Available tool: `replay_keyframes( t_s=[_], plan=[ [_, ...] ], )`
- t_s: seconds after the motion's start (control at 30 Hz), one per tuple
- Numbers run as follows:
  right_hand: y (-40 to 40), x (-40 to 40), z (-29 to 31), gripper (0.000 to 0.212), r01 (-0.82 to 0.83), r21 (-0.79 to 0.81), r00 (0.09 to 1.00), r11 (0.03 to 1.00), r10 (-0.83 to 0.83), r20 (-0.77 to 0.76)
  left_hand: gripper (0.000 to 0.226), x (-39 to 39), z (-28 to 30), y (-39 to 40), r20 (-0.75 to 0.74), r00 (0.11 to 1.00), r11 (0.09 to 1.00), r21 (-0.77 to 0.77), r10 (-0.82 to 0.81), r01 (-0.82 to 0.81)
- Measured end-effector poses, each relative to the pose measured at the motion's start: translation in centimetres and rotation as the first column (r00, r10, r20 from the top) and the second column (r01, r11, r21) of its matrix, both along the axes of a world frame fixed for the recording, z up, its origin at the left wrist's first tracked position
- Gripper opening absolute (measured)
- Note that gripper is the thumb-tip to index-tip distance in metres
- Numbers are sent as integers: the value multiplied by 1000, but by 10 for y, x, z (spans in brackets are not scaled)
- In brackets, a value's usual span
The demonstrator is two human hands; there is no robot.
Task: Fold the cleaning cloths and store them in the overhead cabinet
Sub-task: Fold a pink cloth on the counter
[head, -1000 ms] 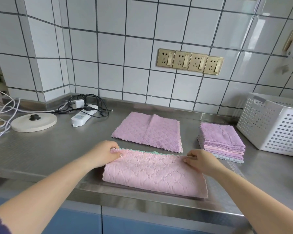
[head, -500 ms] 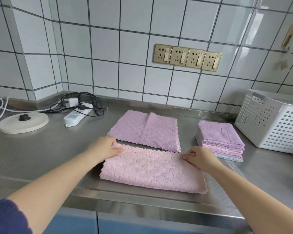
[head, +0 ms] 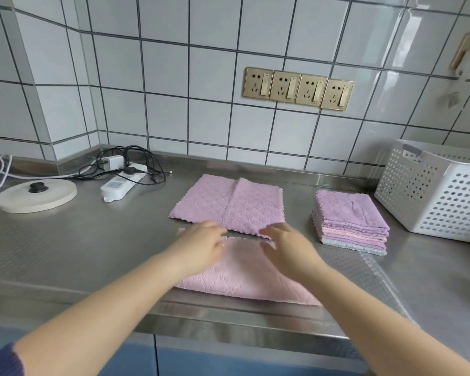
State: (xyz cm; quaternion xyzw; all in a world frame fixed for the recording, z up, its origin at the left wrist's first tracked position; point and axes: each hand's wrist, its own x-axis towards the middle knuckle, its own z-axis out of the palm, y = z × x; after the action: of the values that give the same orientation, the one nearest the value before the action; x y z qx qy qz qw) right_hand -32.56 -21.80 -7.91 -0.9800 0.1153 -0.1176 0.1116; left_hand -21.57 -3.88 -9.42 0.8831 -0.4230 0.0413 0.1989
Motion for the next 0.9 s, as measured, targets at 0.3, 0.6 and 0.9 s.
replay_keyframes(
  t_s=[0.3, 0.6, 0.9],
  plan=[
    [38, 3, -56, 93, -23, -60, 993, 998, 16, -114, 73, -25, -40, -8, 82, 996, 971, 239, -27, 6],
    [13, -19, -45, 114, 44, -95, 974, 995, -64, -219, 63, -20, -29, 15, 22, 988, 921, 360, 153, -150],
    [-14, -40, -43, 119, 140, -80, 955, 987, -156, -251, 65, -16, -28, 30, -29, 973, 908, 366, 229, -203]
  ],
)
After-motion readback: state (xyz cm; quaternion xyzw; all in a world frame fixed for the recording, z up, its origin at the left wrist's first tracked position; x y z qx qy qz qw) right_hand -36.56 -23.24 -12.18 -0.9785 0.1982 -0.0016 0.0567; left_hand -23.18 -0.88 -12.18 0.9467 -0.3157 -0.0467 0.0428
